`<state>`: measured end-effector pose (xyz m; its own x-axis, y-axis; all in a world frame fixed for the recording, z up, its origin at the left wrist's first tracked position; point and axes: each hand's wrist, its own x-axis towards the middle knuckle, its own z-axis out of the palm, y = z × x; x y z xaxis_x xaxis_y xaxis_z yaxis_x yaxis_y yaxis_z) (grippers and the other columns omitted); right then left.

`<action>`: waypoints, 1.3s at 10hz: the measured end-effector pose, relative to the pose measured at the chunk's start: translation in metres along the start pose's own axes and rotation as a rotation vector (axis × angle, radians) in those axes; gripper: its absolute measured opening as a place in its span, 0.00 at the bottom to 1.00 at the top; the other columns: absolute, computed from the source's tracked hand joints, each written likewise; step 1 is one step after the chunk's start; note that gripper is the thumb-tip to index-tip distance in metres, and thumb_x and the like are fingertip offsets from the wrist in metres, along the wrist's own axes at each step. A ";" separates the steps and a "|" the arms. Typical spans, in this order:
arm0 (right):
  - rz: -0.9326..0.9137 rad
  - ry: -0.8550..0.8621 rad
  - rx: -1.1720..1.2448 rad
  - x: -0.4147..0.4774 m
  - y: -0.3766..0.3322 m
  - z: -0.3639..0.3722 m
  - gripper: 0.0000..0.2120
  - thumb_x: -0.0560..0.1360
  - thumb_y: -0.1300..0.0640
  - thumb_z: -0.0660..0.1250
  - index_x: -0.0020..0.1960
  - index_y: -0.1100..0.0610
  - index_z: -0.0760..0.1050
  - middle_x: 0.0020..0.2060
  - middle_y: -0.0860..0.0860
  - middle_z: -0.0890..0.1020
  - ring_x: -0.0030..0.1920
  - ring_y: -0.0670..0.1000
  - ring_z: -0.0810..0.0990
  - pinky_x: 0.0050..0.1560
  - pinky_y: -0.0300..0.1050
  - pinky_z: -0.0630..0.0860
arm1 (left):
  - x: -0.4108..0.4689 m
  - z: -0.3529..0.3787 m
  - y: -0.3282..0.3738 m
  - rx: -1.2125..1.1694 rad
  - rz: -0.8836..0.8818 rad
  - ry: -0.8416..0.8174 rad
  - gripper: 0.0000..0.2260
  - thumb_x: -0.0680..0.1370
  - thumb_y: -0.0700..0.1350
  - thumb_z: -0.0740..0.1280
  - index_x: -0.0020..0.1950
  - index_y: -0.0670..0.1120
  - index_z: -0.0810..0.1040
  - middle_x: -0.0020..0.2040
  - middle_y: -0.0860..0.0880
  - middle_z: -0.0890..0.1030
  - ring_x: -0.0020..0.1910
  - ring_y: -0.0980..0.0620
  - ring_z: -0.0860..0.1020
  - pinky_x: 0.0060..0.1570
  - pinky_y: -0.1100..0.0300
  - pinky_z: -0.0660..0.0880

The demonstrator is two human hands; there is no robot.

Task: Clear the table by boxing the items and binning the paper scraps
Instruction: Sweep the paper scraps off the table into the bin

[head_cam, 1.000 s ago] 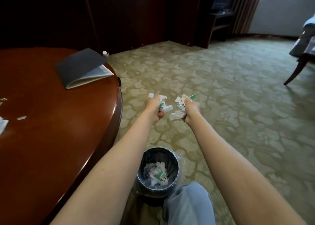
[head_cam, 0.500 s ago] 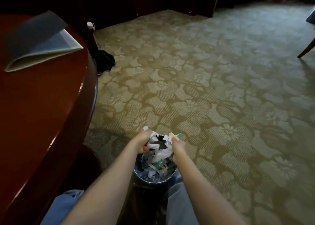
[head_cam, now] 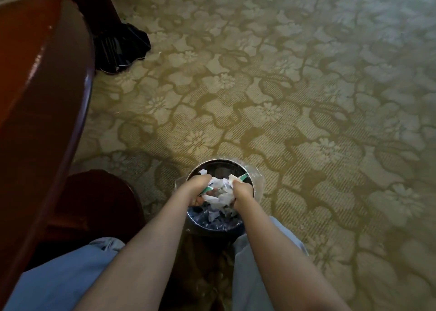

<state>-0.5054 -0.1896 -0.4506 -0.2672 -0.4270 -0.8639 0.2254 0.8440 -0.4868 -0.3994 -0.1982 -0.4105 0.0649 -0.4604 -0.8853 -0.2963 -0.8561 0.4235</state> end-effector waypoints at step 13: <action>0.190 -0.173 0.371 0.000 0.003 -0.001 0.21 0.82 0.61 0.49 0.73 0.66 0.58 0.73 0.61 0.61 0.73 0.58 0.61 0.70 0.47 0.61 | 0.049 0.019 -0.003 -0.303 -0.037 0.131 0.17 0.81 0.47 0.53 0.65 0.41 0.69 0.61 0.42 0.74 0.57 0.43 0.71 0.50 0.47 0.70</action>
<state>-0.5059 -0.1869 -0.4523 -0.0354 -0.3499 -0.9361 0.5844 0.7526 -0.3034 -0.4136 -0.2134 -0.4589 0.1977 -0.4375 -0.8772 0.0042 -0.8945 0.4471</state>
